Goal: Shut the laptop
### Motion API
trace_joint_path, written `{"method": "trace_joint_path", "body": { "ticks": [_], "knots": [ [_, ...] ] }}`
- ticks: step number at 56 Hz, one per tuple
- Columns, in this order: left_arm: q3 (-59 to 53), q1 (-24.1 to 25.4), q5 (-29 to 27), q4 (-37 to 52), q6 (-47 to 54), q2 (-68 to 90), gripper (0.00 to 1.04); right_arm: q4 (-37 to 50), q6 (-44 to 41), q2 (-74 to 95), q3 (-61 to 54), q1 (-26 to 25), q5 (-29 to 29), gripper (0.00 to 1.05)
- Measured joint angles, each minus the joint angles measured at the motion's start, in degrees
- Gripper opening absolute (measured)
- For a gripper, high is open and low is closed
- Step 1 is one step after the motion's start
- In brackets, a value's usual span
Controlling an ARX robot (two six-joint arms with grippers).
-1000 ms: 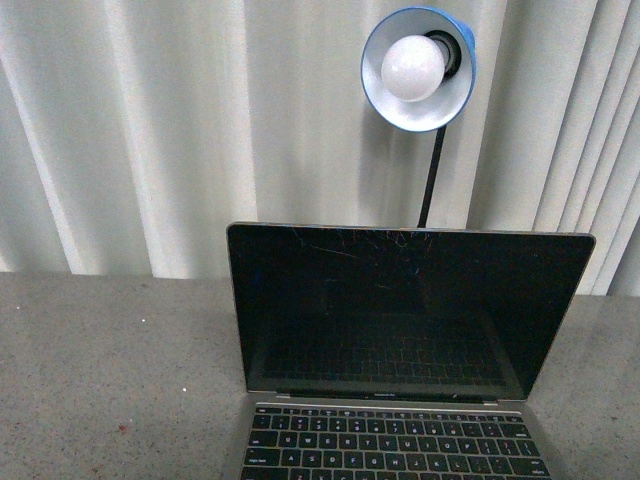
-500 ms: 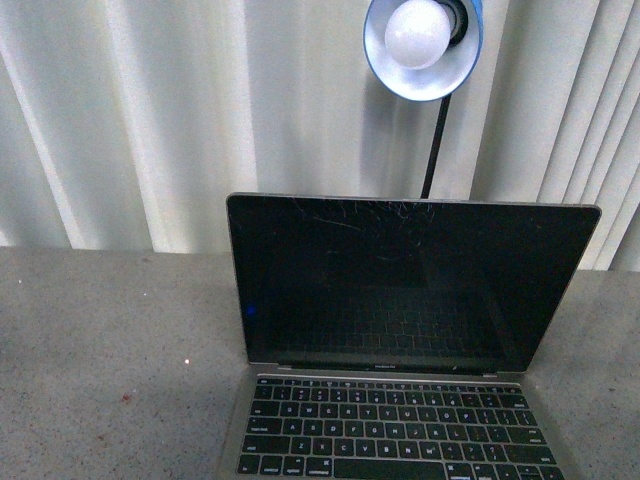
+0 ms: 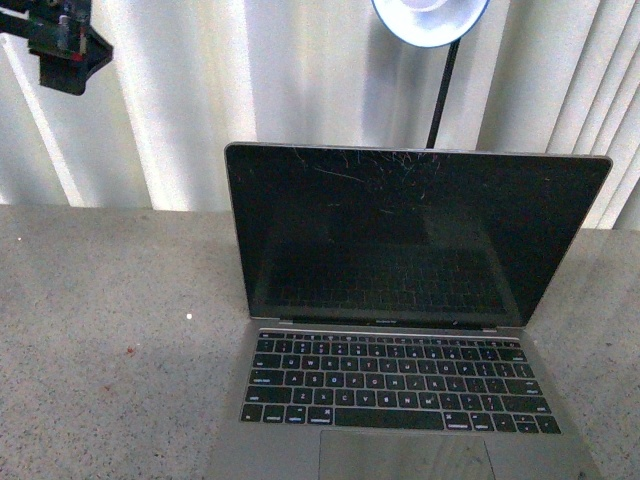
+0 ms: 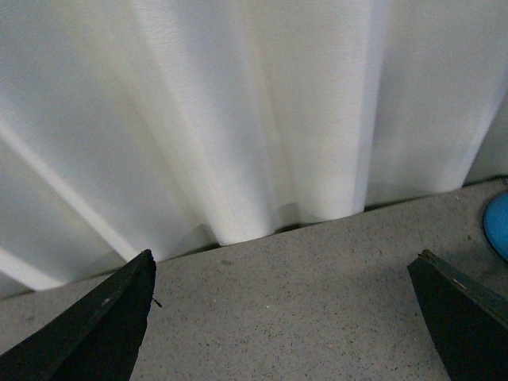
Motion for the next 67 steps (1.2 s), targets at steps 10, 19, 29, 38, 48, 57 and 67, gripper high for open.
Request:
{"method": "trace_joint_path", "body": {
  "ticks": [10, 19, 29, 38, 48, 57, 67],
  "knots": [
    [11.7, -1.3, 5.2, -11.1, 11.2, 4.2, 0.98, -9.4, -8.0, 5.0, 10.0, 1.3, -5.4, 0.97],
    [21.1, -2.4, 6.6, -18.0, 17.6, 7.8, 0.98, -17.3, -15.1, 8.4, 17.2, 2.5, -10.0, 0.97],
    [30.4, -4.2, 7.2, -27.6, 26.5, 12.8, 0.98, -26.2, -24.4, 12.2, 24.7, 4.2, -12.9, 0.97],
    [38.7, -7.1, 7.7, -38.2, 34.7, 18.1, 0.98, -35.0, -33.6, 15.9, 31.4, 5.4, -15.6, 0.97],
    [41.6, -8.3, 7.8, -42.1, 38.3, 19.9, 0.98, -40.1, -37.8, 17.6, 33.4, 5.6, -17.0, 0.97],
    [43.2, -8.4, 8.1, -46.7, 41.2, 20.8, 0.98, -45.2, -40.9, 19.1, 34.9, 5.5, -18.6, 0.97],
    [44.3, -8.4, 8.1, -50.9, 43.9, 21.3, 0.98, -51.6, -45.2, 19.7, 37.4, 5.5, -18.4, 0.97]
  ]
}}
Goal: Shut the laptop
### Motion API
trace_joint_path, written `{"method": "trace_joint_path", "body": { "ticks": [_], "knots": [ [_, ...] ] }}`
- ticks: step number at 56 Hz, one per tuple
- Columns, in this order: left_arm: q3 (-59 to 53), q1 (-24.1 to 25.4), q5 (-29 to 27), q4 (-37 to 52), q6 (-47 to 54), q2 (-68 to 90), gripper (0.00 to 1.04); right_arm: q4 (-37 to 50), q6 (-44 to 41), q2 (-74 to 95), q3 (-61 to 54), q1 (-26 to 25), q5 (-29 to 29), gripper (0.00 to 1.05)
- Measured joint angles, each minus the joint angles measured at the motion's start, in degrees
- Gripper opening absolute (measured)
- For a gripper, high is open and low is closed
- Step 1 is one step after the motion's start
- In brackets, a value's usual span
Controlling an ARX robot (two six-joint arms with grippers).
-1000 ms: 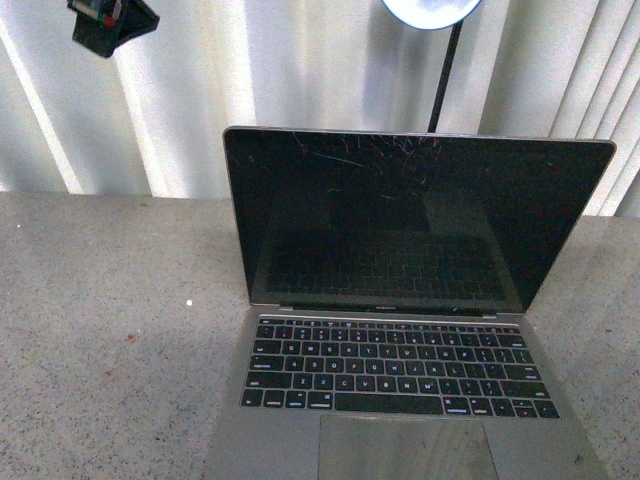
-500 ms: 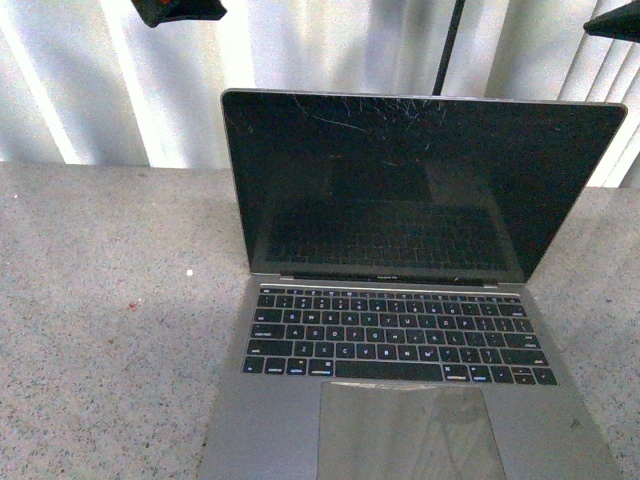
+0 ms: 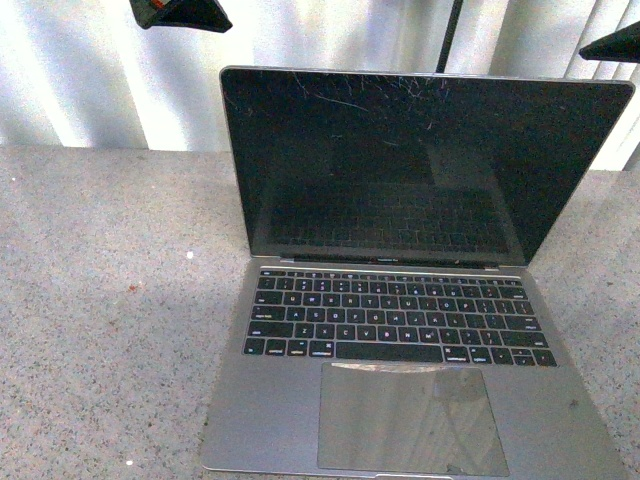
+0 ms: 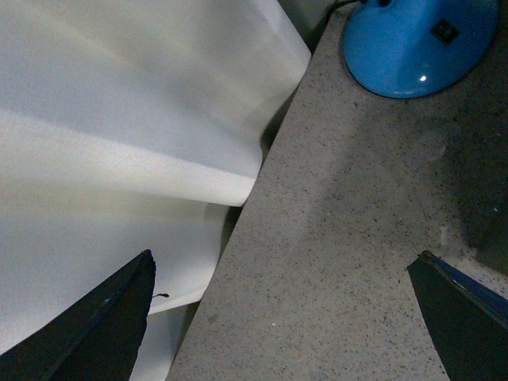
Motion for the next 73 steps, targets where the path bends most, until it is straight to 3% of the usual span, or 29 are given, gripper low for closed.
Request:
{"method": "trace_joint_path", "body": {
  "ticks": [3, 7, 18, 32, 73],
  "knots": [
    [0.0, -0.1, -0.3, 0.1, 0.7, 0.1, 0.94, -1.6, -1.7, 0.1, 0.9, 0.0, 0.6, 0.92],
    [0.1, -0.2, 0.0, 0.3, 0.9, 0.3, 0.82, -2.4, -3.3, 0.3, 1.7, 0.0, 1.4, 0.82],
    [0.1, -0.9, 0.5, 0.0, 1.6, 0.6, 0.46, -6.7, -7.9, 0.8, 4.6, 0.3, 3.7, 0.44],
    [0.5, -1.9, 1.4, -1.6, 4.6, 1.1, 0.03, -12.1, -12.5, 1.1, 6.0, 1.8, 6.8, 0.04],
    [2.6, -5.6, -4.1, -6.6, 12.1, 3.1, 0.04, -22.5, -14.2, 6.0, 10.5, 7.5, 8.7, 0.03]
  ]
}}
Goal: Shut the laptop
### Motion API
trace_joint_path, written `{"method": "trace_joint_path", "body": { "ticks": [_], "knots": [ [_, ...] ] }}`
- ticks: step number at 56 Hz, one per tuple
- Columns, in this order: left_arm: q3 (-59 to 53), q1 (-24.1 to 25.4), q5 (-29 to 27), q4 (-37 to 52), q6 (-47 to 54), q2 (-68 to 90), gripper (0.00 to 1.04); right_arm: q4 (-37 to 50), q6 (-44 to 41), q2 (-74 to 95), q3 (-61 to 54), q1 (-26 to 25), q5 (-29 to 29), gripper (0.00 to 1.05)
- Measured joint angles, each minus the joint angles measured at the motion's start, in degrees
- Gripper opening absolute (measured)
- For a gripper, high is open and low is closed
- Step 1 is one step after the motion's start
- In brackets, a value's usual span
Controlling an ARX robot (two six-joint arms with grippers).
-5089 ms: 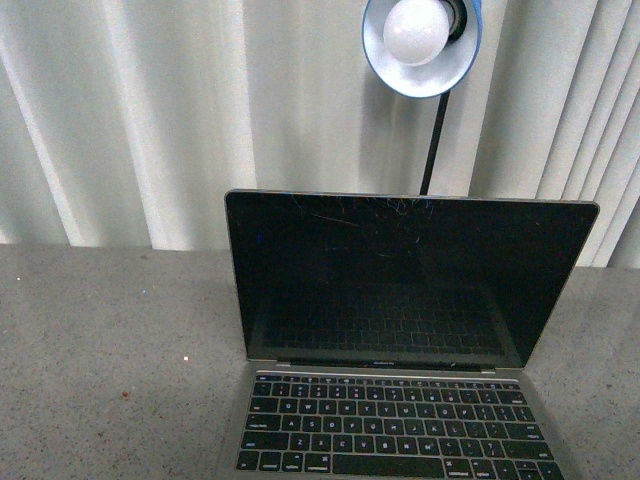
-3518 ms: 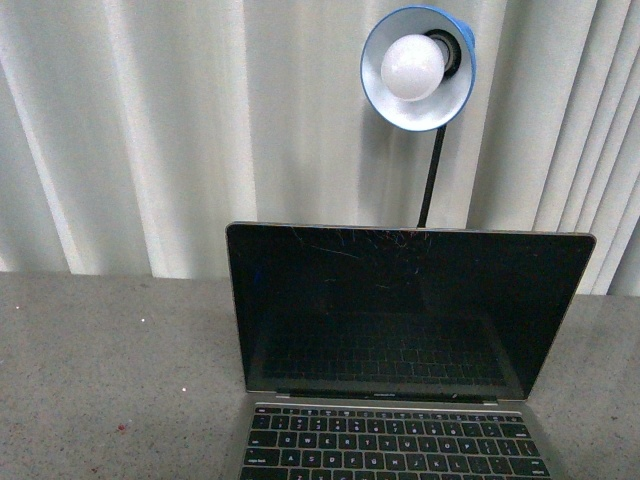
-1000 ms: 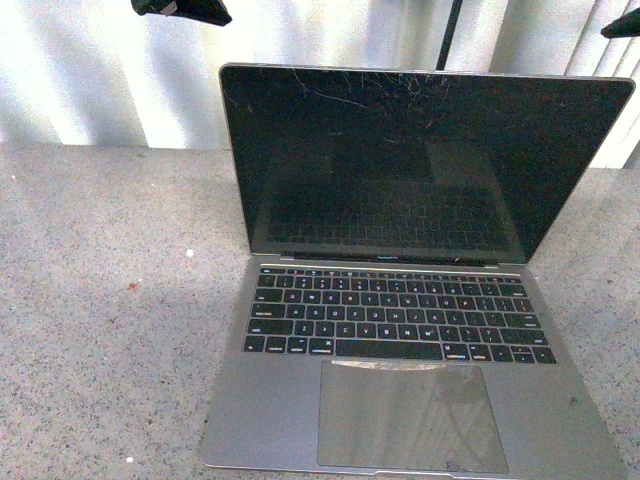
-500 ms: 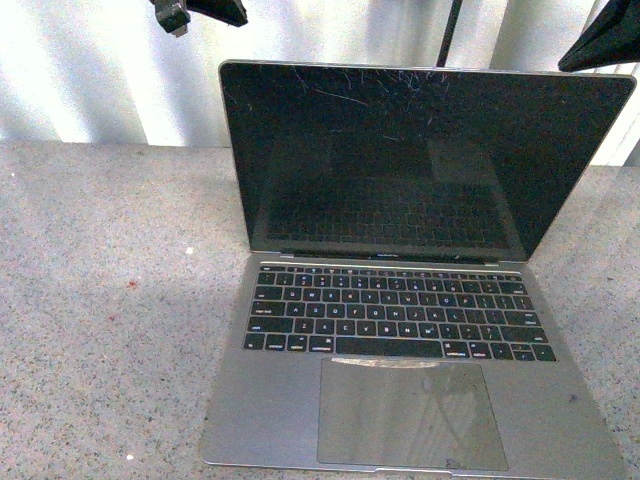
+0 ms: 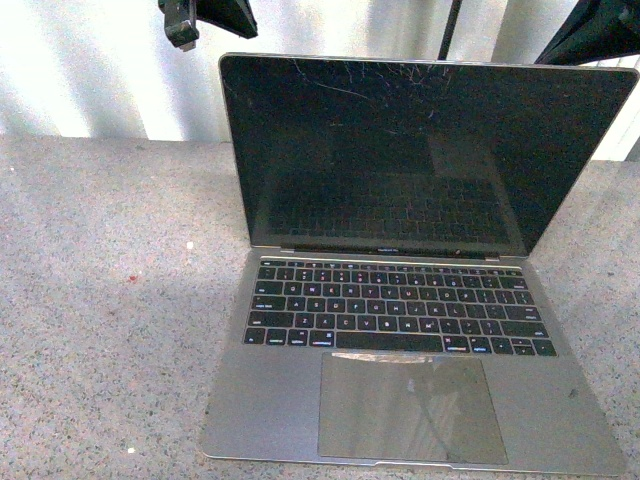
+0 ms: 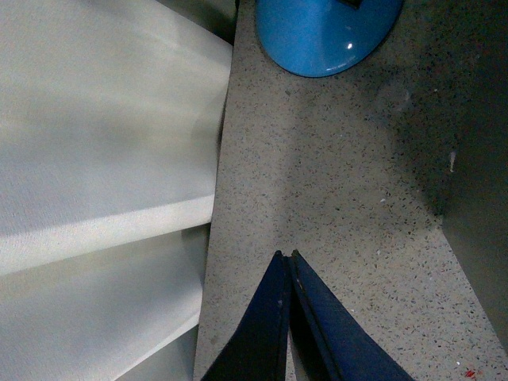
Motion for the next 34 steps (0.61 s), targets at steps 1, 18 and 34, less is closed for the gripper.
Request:
{"method": "trace_joint_path", "body": {
  "ticks": [1, 18, 34],
  "knots": [
    [0.0, 0.0, 0.0, 0.0, 0.1, 0.0, 0.04, -0.2, 0.0, 0.0, 0.1, 0.0, 0.0, 0.03],
    [-0.6, -1.3, -0.3, 0.1, 1.0, 0.0, 0.04, -1.3, 0.6, 0.1, 0.3, 1.3, -0.1, 0.03],
    [-2.6, -2.0, -0.6, 0.4, 2.0, 0.0, 0.04, -3.5, 0.5, 0.2, 0.4, 1.6, 0.7, 0.03]
  ]
}}
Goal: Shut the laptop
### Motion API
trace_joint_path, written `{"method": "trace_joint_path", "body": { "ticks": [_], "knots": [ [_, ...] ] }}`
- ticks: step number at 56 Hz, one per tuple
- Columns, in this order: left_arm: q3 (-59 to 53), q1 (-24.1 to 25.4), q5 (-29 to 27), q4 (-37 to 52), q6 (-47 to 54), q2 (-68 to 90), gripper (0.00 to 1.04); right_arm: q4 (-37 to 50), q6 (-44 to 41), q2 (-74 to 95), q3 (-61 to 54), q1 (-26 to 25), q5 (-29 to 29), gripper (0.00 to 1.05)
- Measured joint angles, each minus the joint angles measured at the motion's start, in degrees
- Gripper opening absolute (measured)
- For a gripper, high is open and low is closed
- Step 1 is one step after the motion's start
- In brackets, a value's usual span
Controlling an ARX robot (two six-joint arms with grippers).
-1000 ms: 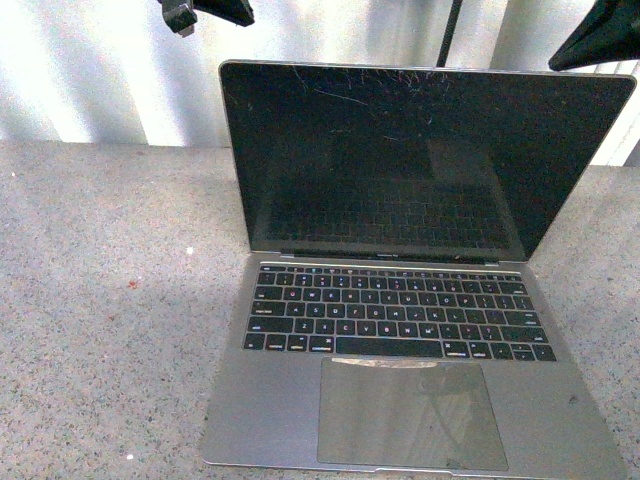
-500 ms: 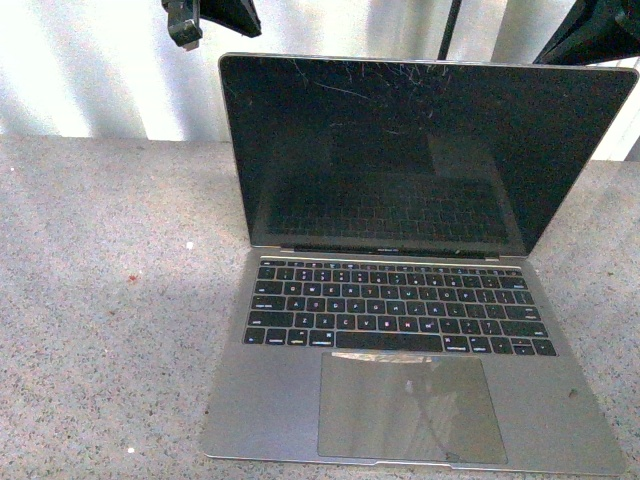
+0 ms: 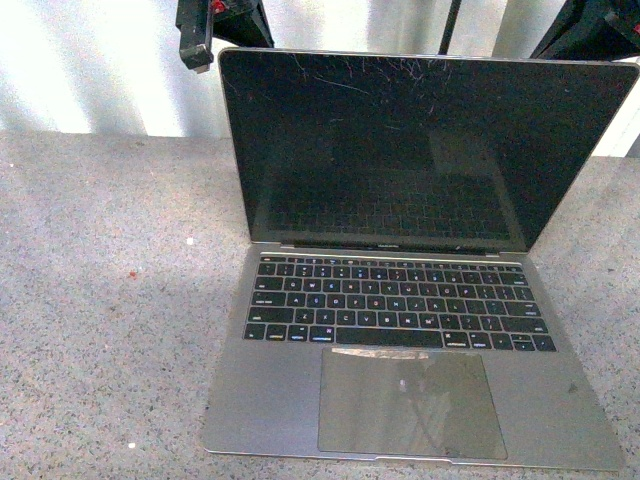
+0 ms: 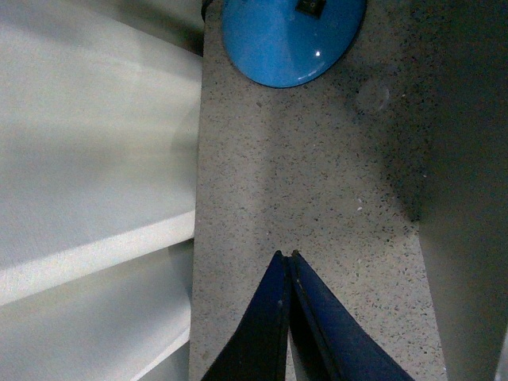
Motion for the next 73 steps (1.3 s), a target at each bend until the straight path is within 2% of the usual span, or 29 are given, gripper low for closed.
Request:
{"method": "trace_joint_path", "body": {
  "ticks": [25, 73],
  "knots": [
    [-2.6, -1.4, 0.7, -0.2, 1.2, -0.2, 0.04, -5.2, -0.7, 0.0, 0.1, 0.8, 2.4, 0.03],
    [-6.1, -2.6, 2.4, -3.9, 2.4, -2.8, 0.04, -4.8, 0.0, -5.7, -10.0, 3.0, 3.1, 0.03]
  ]
}}
